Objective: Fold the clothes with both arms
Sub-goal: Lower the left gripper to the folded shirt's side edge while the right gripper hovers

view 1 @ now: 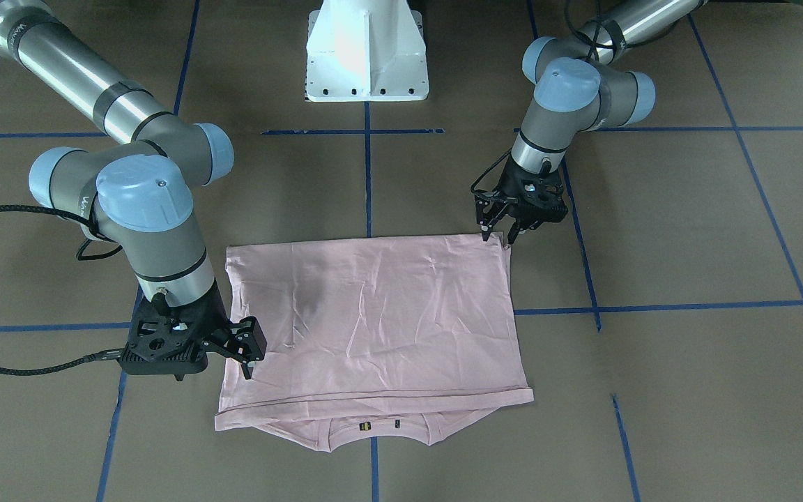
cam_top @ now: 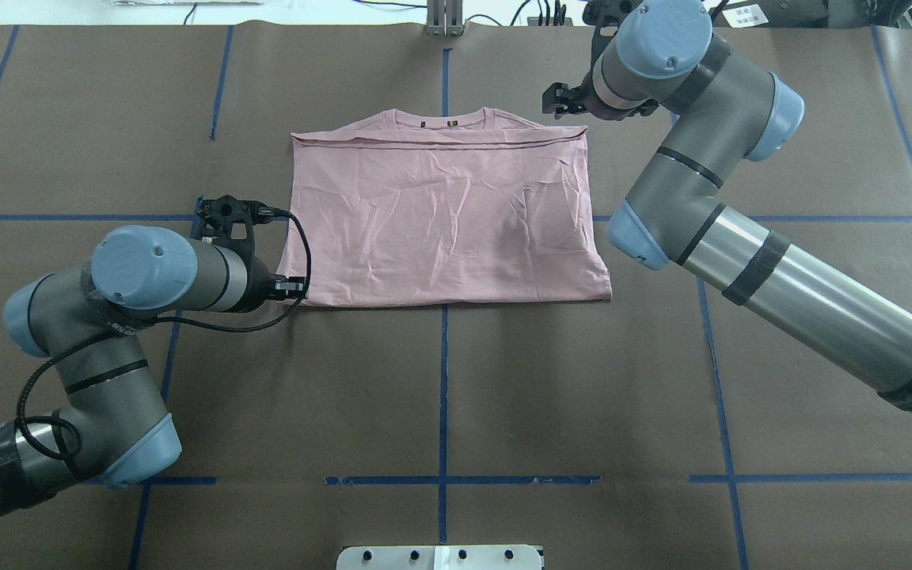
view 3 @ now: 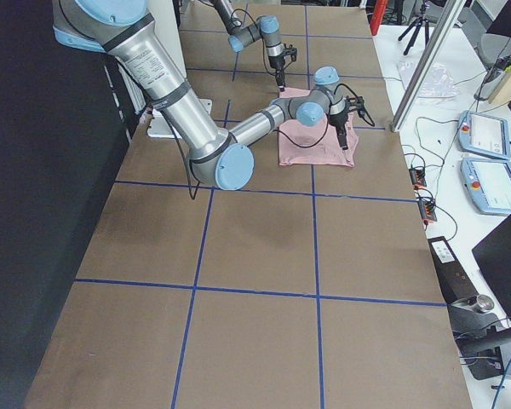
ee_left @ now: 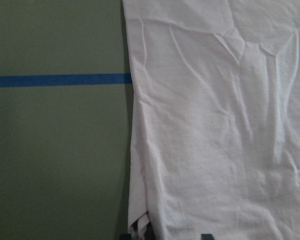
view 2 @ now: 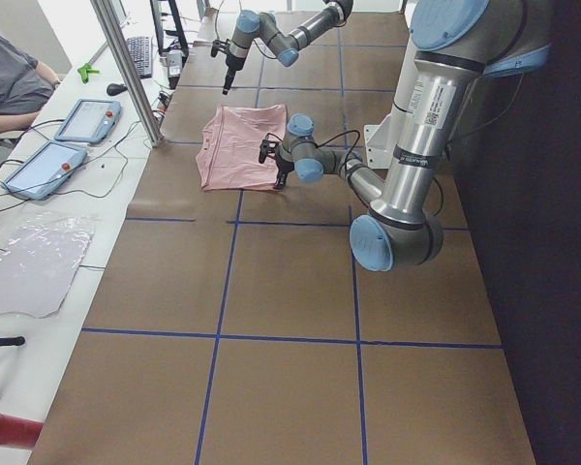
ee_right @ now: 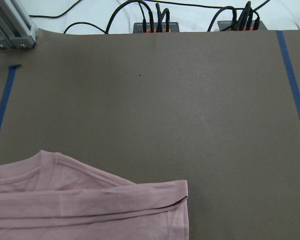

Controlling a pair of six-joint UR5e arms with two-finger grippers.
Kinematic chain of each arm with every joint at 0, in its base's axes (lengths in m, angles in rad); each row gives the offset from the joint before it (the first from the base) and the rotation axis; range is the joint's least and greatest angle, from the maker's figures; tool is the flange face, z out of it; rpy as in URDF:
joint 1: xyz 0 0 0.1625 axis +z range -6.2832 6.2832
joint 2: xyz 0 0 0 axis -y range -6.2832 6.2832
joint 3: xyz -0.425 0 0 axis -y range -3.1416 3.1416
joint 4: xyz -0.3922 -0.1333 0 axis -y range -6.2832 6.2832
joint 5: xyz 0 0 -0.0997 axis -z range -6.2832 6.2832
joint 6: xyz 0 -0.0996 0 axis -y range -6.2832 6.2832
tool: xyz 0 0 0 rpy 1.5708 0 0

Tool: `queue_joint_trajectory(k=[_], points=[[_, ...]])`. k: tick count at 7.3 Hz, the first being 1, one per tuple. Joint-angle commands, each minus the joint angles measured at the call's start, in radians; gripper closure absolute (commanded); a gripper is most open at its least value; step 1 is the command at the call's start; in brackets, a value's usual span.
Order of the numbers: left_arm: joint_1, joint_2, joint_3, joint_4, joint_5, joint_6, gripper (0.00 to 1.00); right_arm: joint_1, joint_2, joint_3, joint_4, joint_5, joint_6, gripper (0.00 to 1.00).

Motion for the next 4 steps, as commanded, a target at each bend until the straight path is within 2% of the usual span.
queue_joint_trajectory(k=[1, 2, 4], points=[[0.002, -0.001, 0.011, 0.001, 0.001, 0.001, 0.95, 0.0, 0.001, 0.0, 0.0, 0.0, 0.001, 0.0], [0.002, 0.0, 0.009, 0.001, 0.001, 0.002, 1.0, 0.0, -0.001, 0.0, 0.0, 0.0, 0.001, 0.0], [-0.006, 0.013, -0.008, 0.001, -0.002, 0.016, 1.0, 0.0, -0.001, 0.0, 0.0, 0.0, 0.001, 0.0]])
